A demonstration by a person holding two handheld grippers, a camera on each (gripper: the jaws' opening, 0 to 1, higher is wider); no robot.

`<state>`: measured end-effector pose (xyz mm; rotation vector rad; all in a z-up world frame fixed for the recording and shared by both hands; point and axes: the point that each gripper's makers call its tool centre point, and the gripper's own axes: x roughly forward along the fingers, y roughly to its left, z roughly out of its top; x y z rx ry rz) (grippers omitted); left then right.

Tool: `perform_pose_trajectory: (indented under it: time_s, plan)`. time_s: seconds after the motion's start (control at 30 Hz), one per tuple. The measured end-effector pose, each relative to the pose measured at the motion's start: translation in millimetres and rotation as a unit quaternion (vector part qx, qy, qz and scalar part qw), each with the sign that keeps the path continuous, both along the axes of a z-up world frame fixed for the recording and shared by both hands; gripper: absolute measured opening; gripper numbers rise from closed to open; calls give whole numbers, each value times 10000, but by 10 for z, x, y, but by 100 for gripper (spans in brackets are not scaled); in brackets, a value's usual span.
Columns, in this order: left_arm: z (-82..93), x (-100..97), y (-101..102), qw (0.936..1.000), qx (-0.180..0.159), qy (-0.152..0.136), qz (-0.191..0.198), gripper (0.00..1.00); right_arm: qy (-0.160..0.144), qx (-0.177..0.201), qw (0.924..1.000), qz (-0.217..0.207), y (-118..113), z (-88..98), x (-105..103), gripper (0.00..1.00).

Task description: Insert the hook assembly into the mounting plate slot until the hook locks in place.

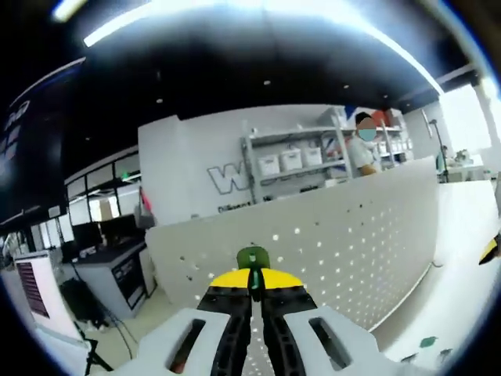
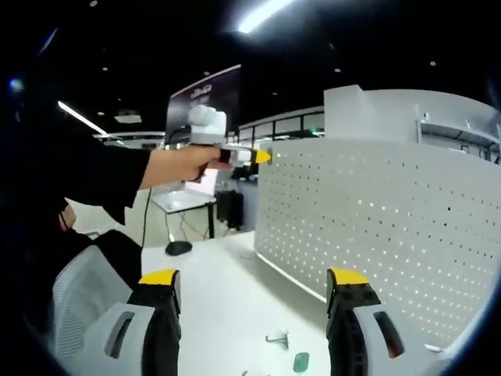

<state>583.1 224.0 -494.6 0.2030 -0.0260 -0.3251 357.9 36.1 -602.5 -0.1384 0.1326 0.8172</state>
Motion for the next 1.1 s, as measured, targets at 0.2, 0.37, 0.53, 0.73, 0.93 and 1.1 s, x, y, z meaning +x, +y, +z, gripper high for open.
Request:
perform_pose_trajectory:
  time_s: [0.2, 0.37, 0.53, 0.73, 0.93, 1.1]
  plan:
    - [-9, 145, 52, 9998, -89, 4, 158, 3, 17, -42, 10000, -44, -12, -24, 8, 77]
    - [-12, 217, 105, 9995, -153, -21, 258, 3, 32, -50, 9999, -98, -46, -30, 15, 77]
    - [-25, 260, 109, 9995, -126, -41, 294, 3, 60, -49, 9999, -152, -73, -48, 22, 77]
    - [-40, 332, 115, 9995, -92, -48, 311, 3, 89, -56, 9998, -178, -82, -67, 29, 77]
    - [-42, 355, 122, 9994, -81, -63, 317, 3, 107, -70, 9997, -204, -90, -75, 32, 77]
    - [-62, 384, 115, 9995, -26, -66, 313, 3, 127, -69, 9997, -220, -99, -86, 35, 77]
